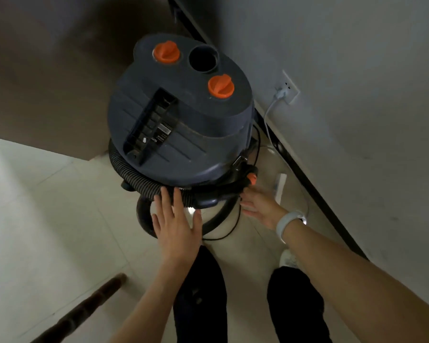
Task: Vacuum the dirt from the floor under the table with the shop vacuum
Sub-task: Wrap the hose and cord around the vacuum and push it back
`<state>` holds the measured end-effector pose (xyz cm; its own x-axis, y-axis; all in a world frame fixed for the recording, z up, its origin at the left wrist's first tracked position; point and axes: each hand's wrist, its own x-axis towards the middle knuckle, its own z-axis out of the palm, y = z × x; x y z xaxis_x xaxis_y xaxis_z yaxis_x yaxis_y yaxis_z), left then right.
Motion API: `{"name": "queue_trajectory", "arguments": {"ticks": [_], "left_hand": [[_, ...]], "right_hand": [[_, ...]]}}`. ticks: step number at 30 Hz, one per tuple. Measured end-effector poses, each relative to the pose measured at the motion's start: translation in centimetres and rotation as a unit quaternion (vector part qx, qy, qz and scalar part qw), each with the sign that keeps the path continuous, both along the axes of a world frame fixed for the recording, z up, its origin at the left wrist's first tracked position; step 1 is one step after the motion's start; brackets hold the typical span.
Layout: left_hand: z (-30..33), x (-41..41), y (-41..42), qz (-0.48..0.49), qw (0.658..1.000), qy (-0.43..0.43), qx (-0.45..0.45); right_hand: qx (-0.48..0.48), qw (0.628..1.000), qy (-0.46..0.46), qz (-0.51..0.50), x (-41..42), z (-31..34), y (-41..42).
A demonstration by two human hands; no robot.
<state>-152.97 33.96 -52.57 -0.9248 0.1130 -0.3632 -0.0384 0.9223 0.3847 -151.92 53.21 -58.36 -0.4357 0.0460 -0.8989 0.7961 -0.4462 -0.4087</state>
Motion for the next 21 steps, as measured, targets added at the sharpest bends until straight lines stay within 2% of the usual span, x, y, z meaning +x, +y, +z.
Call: {"name": "queue_trajectory", "arguments": {"ticks": [5,8,13,17,21], "left_hand": [[-2.6,6.8,7.3,-0.026,0.999,0.026,0.037],[-6.7,10.0,11.2,-0.044,0.997,-0.003,0.062],[-15.7,11.8,15.0,-0.084,0.994,-0.036,0.054],[-24.7,11.4,16.8,-0.138,0.988,-0.041,0.046],[-34.6,11.0,18.8,-0.204,0.977,-0.043,0.037]], "right_hand": [[0.068,0.989,0.04,0.123,5.0,-1.2,5.3],[0.131,0.969,0.046,0.203,8.2,-4.7,9.5],[0.267,0.893,0.048,0.359,12.1,-12.1,15.1],[0.328,0.834,0.076,0.437,12.7,-21.2,16.9],[0.391,0.755,0.12,0.512,11.3,-31.1,17.3]]}}
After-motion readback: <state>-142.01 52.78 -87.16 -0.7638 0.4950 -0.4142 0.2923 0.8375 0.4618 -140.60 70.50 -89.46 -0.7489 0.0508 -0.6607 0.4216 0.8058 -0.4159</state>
